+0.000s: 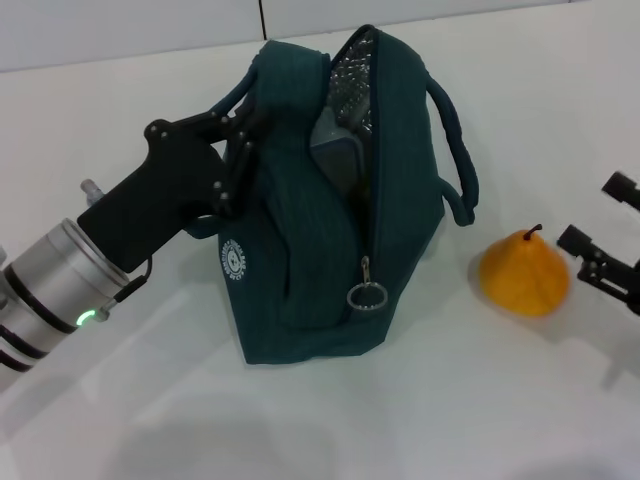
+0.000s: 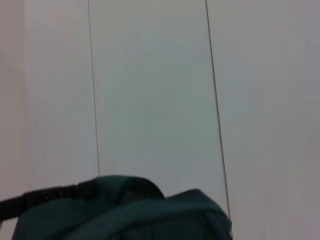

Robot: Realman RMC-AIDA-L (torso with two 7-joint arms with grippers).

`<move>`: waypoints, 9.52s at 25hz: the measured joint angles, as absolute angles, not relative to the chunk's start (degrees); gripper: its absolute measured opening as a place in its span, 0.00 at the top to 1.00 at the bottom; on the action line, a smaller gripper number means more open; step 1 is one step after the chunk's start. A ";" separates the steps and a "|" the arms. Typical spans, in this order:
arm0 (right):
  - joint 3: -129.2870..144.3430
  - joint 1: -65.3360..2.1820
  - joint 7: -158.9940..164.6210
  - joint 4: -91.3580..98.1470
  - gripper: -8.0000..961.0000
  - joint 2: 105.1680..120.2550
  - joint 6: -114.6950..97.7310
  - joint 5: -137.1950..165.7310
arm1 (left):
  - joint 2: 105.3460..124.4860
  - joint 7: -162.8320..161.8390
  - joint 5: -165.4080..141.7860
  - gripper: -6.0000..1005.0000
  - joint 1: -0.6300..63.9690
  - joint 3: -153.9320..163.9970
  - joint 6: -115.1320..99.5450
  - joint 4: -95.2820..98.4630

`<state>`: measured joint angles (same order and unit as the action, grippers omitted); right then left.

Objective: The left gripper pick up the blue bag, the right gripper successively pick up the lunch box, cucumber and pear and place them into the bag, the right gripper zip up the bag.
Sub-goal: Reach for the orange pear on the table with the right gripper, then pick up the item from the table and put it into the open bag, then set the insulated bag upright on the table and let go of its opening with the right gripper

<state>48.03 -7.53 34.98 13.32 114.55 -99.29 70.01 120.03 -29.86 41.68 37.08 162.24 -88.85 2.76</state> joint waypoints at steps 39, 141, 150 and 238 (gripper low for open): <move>51.40 -13.12 33.88 9.45 0.67 115.03 -89.79 70.92 | 120.13 -28.39 41.82 0.95 36.13 162.24 -89.29 3.43; 62.08 -15.82 58.10 28.54 0.52 109.91 -98.96 64.47 | 120.15 -22.88 42.08 0.95 35.27 162.24 -87.99 7.69; 61.72 -16.31 62.05 26.61 0.53 109.57 -92.87 75.65 | 120.15 -22.17 42.11 0.95 35.73 162.24 -86.90 7.70; 55.89 -20.98 66.28 42.23 0.39 113.05 -88.66 85.47 | 120.33 -2.19 46.59 0.94 28.06 162.77 -86.55 11.11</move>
<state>55.89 -20.98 66.28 42.23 113.05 -88.66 85.47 120.33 -2.19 46.59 28.06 162.77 -86.55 11.11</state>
